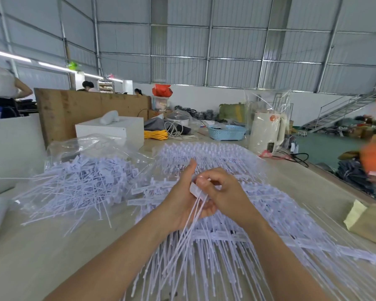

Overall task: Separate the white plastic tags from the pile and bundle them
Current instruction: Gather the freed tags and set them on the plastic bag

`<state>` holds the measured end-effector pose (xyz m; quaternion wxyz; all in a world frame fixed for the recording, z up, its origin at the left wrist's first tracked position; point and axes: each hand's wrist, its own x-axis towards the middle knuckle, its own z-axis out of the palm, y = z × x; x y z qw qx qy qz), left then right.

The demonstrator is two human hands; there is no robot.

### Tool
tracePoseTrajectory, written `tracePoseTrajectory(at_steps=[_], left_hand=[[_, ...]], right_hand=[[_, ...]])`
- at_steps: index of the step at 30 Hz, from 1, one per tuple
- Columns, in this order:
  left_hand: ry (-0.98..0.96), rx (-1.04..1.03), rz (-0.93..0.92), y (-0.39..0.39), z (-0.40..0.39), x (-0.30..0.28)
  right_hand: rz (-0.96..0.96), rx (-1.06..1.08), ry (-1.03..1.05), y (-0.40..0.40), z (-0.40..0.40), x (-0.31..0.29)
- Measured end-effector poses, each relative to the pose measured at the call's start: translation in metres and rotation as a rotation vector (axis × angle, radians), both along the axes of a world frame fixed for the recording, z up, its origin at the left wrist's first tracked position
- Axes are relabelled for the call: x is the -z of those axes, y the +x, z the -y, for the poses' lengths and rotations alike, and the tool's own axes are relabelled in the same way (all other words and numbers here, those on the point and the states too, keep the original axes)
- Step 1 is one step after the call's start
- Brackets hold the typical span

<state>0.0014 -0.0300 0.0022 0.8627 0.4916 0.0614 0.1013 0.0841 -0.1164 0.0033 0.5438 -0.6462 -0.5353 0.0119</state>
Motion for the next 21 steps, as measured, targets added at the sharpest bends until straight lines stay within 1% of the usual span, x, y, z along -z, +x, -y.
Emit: tracePoseTrajectory(at_steps=[3,5,8,10,12,15,17,19,21], left_hand=[[0.026,-0.046,-0.004,-0.002,0.001,0.001],[0.048,-0.081,-0.030,0.000,0.001,0.000],[-0.019,-0.210,-0.050,0.003,-0.002,0.001],[-0.088,-0.202,-0.072,0.001,-0.005,-0.001],[-0.109,-0.171,-0.091,-0.001,-0.007,-0.002],[-0.098,-0.165,-0.062,-0.002,-0.006,-0.005],[-0.059,-0.149,0.001,-0.004,-0.006,-0.008],[-0.019,-0.123,0.042,-0.007,-0.004,-0.011],[0.098,-0.093,0.015,-0.009,-0.001,-0.013]], right_hand=[[0.042,0.019,-0.080,-0.003,-0.006,0.006],[0.110,0.023,-0.149,-0.001,-0.008,0.008],[0.229,-0.039,-0.242,-0.001,-0.009,0.011],[0.221,-0.084,-0.278,-0.002,-0.007,0.011],[0.178,-0.123,-0.280,-0.001,-0.005,0.011],[0.195,-0.102,-0.239,0.000,-0.004,0.009],[0.202,-0.046,-0.149,0.001,-0.005,0.008],[0.169,0.060,-0.021,0.003,-0.005,0.004],[0.159,0.217,0.116,0.009,-0.003,0.000]])
